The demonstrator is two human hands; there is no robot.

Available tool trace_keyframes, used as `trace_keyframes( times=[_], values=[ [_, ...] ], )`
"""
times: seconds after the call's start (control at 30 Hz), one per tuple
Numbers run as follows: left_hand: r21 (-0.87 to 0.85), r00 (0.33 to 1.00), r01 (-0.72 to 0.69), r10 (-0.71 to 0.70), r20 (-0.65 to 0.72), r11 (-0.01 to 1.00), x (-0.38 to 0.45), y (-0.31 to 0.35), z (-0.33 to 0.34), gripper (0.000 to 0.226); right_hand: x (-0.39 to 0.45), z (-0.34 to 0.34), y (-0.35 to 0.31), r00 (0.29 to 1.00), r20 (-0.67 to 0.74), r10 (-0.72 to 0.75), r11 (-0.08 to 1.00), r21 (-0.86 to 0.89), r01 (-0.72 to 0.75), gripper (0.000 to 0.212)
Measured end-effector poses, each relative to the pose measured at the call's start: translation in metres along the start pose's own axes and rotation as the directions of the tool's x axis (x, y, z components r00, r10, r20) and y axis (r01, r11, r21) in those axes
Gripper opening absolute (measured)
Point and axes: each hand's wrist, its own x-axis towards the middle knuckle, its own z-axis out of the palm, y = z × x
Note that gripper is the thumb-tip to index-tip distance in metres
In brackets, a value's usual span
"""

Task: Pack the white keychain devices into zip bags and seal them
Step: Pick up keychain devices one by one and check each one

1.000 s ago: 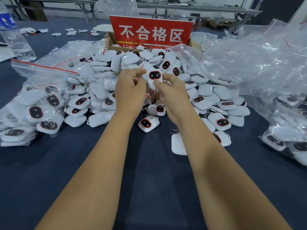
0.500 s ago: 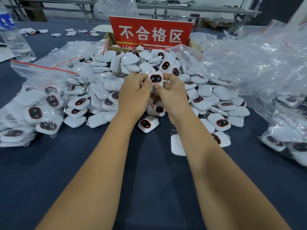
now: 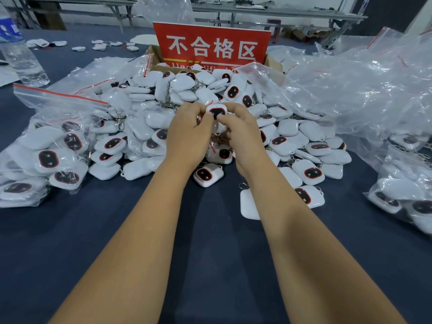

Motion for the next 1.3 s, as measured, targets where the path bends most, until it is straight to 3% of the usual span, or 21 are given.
trace_keyframes(
  times=[0.87, 1.2, 1.3],
  values=[
    [-0.034, 1.000, 0.016, -0.016, 0.002, 0.999, -0.0041, 0.0067, -0.0013, 0.007, -0.0012, 0.0005, 0.0010, 0.999, -0.007, -0.049, 0.995, -0.085, 0.048, 0.020],
    [0.071, 0.997, -0.064, 0.066, -0.027, 0.995, -0.0044, 0.0080, -0.0020, 0.010, -0.0009, 0.0016, 0.0026, 0.998, 0.024, -0.055, 0.994, -0.091, 0.057, 0.020],
    [0.008, 0.998, -0.021, 0.021, -0.051, 1.000, -0.0058, 0.0096, -0.0035, 0.010, -0.0005, 0.0018, 0.0024, 0.999, 0.027, -0.039, 0.995, -0.095, 0.042, 0.021]
  ],
)
